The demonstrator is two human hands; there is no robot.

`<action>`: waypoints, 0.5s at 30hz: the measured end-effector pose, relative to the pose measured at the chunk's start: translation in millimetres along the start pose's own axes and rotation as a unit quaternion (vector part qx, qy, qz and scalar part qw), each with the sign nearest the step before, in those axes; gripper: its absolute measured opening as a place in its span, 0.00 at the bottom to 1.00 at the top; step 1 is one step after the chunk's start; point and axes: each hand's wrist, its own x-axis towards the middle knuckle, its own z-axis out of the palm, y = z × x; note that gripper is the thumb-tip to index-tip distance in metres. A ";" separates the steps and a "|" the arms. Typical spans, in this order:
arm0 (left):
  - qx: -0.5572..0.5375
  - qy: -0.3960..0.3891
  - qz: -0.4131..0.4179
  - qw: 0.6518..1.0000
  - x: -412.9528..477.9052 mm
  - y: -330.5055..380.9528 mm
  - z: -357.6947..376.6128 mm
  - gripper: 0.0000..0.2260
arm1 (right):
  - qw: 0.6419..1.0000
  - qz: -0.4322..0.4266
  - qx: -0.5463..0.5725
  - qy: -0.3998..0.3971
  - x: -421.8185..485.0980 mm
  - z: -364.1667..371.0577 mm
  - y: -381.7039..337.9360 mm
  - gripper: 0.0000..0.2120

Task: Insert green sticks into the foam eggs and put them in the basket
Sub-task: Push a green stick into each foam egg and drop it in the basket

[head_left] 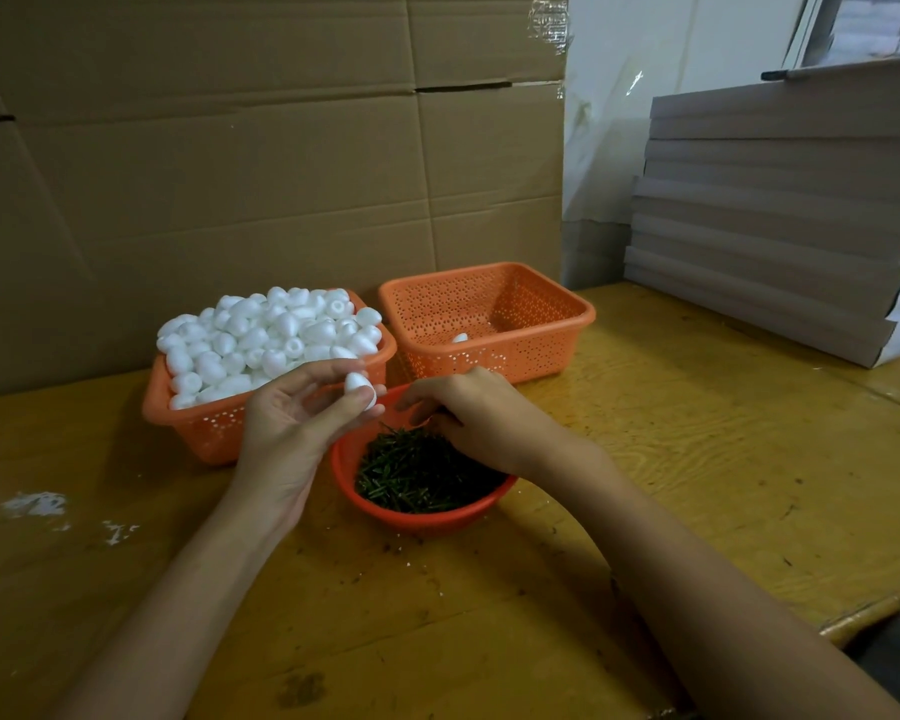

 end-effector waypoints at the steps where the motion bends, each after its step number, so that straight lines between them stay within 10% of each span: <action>1: 0.000 0.000 0.001 1.000 0.0 0.0 0.1 0.14 | 1.000 0.000 0.000 0.001 0.1 0.0 0.1 0.25; 15: -0.026 -0.017 0.006 1.000 0.3 -0.7 0.1 0.11 | 1.000 0.007 -0.012 -0.019 0.4 -0.4 1.1 0.21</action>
